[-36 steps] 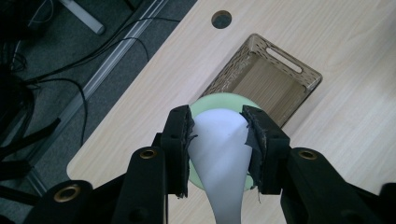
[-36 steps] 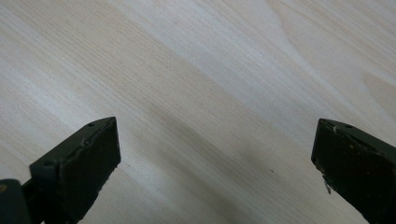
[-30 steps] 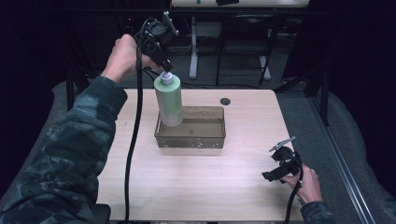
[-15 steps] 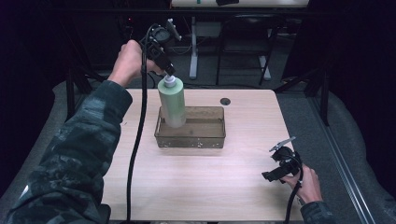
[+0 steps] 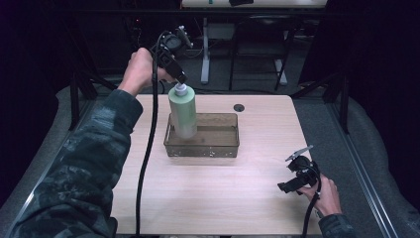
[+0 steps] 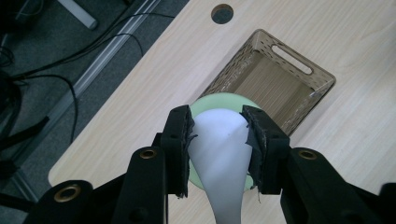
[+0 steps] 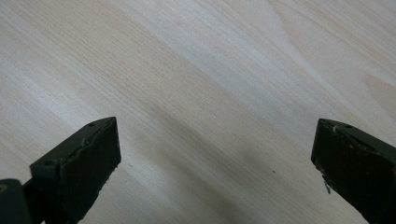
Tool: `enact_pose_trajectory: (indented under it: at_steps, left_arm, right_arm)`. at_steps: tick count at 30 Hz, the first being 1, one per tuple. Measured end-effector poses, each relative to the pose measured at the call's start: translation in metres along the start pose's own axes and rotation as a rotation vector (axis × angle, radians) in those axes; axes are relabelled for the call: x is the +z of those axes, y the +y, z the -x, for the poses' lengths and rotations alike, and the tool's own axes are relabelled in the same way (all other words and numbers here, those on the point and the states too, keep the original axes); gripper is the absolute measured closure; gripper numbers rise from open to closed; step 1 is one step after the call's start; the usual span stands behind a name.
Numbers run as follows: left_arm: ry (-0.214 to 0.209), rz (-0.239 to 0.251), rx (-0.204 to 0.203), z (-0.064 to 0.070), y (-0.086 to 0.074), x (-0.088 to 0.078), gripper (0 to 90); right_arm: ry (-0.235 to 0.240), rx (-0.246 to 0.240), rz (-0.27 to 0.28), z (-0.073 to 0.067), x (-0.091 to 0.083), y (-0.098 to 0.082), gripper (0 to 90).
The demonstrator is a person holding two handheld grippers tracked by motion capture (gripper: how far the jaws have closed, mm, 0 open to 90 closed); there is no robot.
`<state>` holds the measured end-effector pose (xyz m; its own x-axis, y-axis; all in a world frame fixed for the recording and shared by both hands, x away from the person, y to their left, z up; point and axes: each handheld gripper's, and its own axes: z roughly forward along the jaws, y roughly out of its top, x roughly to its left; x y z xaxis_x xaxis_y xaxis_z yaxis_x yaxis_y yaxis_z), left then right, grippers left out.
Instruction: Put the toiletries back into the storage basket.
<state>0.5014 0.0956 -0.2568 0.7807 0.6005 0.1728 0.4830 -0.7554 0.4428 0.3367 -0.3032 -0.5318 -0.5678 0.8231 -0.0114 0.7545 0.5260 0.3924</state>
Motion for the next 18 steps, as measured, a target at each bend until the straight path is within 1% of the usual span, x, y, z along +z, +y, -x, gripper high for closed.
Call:
enact_pose_trajectory:
  at_steps: [1,2,3,9,14,18]
  left_arm:
    - [-0.005,0.0,-0.006,0.0,-0.001,0.001,63.5]
    - [-0.004,-0.006,-0.001,0.0,-0.001,0.003,63.6]
    - [-0.003,-0.001,-0.006,0.0,-0.002,0.004,63.6]
    - [-0.012,-0.016,-0.004,0.001,-0.004,0.013,63.6]
    - [-0.021,-0.012,-0.009,0.002,-0.007,0.02,63.6]
    - [-0.022,-0.017,-0.008,0.003,-0.008,0.024,63.6]
  right_arm:
    - [0.001,0.0,-0.001,0.0,0.0,0.0,0.9]
    - [0.005,0.005,0.001,-0.001,0.0,0.0,0.9]
    - [0.004,0.005,0.002,-0.001,0.0,0.0,0.9]
    - [0.005,0.004,0.003,-0.001,0.0,0.0,0.9]
    - [-0.006,-0.004,0.0,0.0,-0.001,0.0,1.0]
    - [-0.004,0.0,0.0,-0.001,-0.001,0.0,1.0]
